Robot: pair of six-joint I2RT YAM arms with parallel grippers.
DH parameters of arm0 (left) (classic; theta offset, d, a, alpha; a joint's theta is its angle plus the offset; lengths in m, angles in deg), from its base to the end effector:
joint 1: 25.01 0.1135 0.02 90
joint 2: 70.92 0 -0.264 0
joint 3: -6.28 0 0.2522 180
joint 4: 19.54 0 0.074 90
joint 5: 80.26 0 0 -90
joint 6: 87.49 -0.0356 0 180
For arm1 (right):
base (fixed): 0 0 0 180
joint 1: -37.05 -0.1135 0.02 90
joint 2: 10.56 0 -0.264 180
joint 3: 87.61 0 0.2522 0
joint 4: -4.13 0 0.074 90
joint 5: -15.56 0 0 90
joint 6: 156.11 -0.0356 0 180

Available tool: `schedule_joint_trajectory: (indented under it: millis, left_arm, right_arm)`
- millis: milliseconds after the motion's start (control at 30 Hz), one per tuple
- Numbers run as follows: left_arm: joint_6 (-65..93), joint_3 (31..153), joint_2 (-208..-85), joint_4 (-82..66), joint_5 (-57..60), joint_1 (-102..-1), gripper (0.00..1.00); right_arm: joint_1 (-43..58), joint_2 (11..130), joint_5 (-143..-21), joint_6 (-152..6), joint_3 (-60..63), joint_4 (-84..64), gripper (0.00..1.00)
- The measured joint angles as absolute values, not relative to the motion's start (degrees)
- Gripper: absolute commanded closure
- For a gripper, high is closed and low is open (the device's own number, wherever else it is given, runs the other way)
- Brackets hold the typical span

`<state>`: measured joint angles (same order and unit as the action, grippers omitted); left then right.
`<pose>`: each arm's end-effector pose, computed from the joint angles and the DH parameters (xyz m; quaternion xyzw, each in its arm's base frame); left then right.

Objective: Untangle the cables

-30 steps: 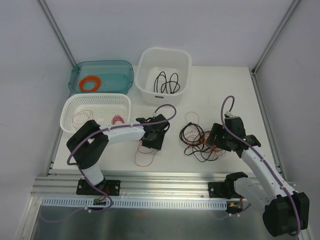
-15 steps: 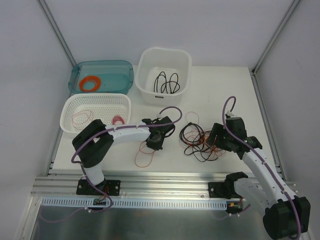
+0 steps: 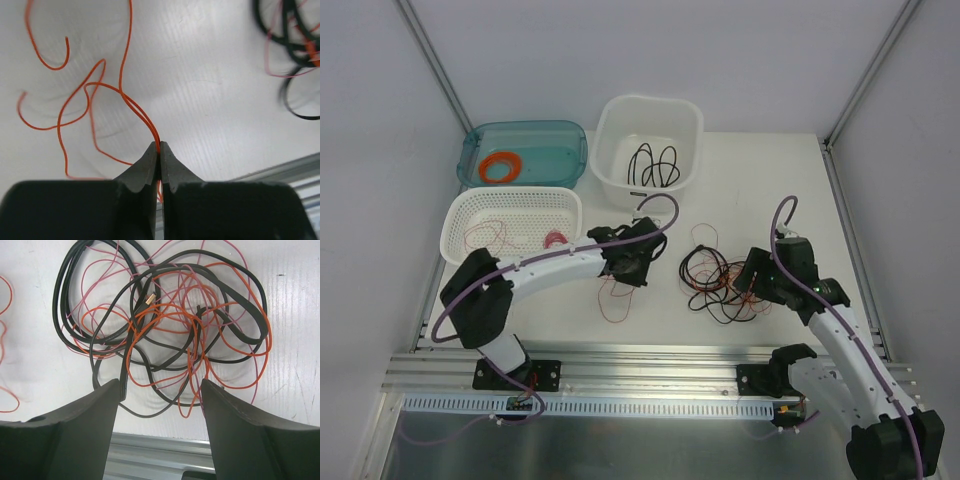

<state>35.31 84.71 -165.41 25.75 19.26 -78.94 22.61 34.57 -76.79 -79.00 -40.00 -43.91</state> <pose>0.2022 -0.2676 0.2112 0.1569 0.9530 -0.1109 0.2345 0.1569 0.0419 0.2333 -0.0203 0.9254 0.1078 0.3629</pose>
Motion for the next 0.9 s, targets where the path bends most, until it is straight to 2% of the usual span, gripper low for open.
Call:
schedule_joint_trajectory:
  millis: [300,733,900]
  left_arm:
    - [32.77,97.06,-155.49,29.40,19.28,-76.17,1.00]
    - [26.50,126.43,-153.50,35.41,15.72,-65.04,1.00]
    - [24.84,127.50,-152.87,34.80,14.69,-65.06,1.00]
  right_arm:
    - [22.61,32.36,-76.57,-79.00,-39.89,-45.58,0.30]
    - [22.61,31.29,-76.26,-78.56,-36.55,-47.63,0.22]
    - [22.61,31.29,-76.35,-77.84,-36.16,-47.74,0.21]
